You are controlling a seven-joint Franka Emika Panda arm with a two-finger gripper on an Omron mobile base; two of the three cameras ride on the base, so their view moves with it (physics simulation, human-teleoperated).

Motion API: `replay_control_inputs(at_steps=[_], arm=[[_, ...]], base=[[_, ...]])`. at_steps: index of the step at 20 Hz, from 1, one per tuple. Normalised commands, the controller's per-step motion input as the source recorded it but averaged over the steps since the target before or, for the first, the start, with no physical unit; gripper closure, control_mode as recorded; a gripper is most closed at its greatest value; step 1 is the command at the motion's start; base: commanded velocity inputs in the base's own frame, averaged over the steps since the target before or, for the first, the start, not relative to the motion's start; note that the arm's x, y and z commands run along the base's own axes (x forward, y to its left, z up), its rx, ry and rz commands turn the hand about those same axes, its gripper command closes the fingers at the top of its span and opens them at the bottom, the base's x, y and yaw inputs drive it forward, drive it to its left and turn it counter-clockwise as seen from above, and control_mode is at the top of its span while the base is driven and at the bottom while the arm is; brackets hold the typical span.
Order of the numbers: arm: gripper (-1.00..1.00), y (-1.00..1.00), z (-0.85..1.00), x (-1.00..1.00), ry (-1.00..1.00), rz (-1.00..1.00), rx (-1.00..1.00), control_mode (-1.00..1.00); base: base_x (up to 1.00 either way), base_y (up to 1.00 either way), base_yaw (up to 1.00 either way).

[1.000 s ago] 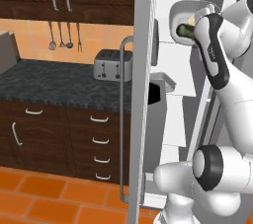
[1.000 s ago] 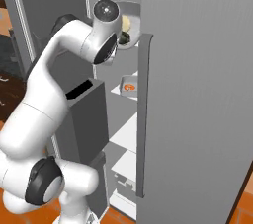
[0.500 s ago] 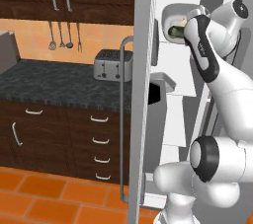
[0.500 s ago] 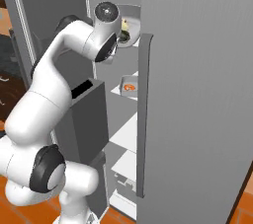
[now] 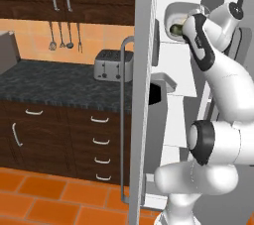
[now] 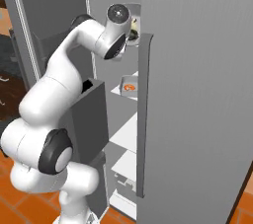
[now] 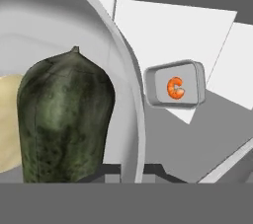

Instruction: Take the meat container that has the shrimp and place it on the second highest rack of the freezer. Then take the vegetable container that has the cucumber and mushroom and place it on the highest rack of the freezer.

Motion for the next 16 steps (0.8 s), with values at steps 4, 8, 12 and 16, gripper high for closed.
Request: replay_control_inputs(at_steps=[4,8,12,16], arm=[[1.00,-0.03,0.00,0.65,0.00,0.00,0.00,-1.00],[1.00,-0.11,-0.14,0.62,0.01,0.00,0.00,-1.00],[1.00,-0.10,-0.47,0.38,0.00,0.00,-0.03,-1.00],[1.00,-0.16,-0.15,0.64,0.00,0.00,0.00,-1.00]], base=[[0.00,0.00,0.00],[0.00,0.00,0.00],[0.00,0.00,0.00],[0.00,0.00,0.00]])
